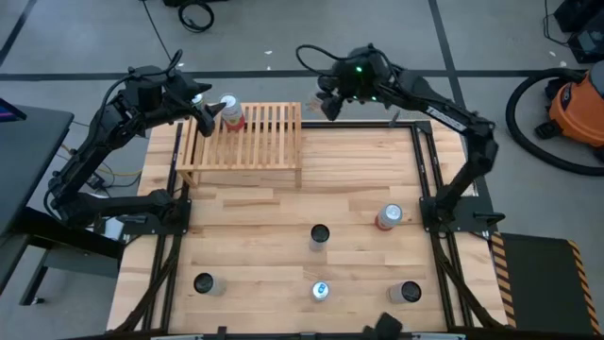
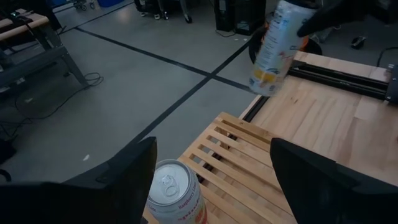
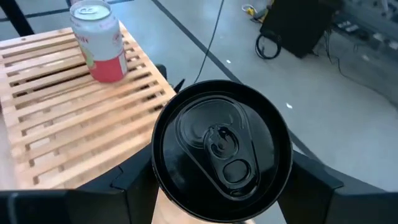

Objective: Place canned beverage on shelf
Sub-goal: Put the top white and yellow soda can on the shelf aligned with the pink and white soda can

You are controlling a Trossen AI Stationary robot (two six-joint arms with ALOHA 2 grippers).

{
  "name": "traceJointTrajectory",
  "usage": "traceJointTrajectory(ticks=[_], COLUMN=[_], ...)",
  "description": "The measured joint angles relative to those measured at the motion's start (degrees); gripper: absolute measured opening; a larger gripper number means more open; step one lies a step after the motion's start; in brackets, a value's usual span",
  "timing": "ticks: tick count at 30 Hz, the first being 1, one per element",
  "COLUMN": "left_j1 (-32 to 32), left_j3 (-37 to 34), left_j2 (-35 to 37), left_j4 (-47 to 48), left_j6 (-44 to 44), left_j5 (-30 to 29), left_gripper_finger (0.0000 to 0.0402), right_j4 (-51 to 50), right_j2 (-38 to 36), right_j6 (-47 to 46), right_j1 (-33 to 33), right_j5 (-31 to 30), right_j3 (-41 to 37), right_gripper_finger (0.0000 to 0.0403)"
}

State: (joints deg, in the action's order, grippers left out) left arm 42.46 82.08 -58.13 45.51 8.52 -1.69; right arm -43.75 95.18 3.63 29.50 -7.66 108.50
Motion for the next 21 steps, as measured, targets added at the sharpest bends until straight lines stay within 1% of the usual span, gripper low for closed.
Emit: traceJointTrajectory(ticks=[3, 10, 15, 21], left_j1=[0.0, 0.0, 0.0, 0.0], left_j3=[0.0, 0.0, 0.0, 0.0], left_j2=[0.0, 0.0, 0.0, 0.0], left_j4=[0.5, 0.5, -0.2, -0.2], left_j6=[-0.4, -0.4, -0.1, 1.1], left_j5=[0.0, 0.0, 0.0, 0.0], left_gripper_finger=[0.0314, 0.0314, 0.0314, 0.0314], right_j4=[0.0, 0.2, 1.5, 1.8], right_j2=[3.5, 10.2, 13.9, 17.9], right_j6=[1.3, 2.9, 3.0, 3.6], right_j1=[0.0, 0.0, 0.0, -0.7], right_j5=[0.5, 3.8, 8.7, 8.9], right_j3=[3.7, 11.8, 15.4, 18.2], right_gripper_finger=[0.0262, 0.0262, 0.0262, 0.0262])
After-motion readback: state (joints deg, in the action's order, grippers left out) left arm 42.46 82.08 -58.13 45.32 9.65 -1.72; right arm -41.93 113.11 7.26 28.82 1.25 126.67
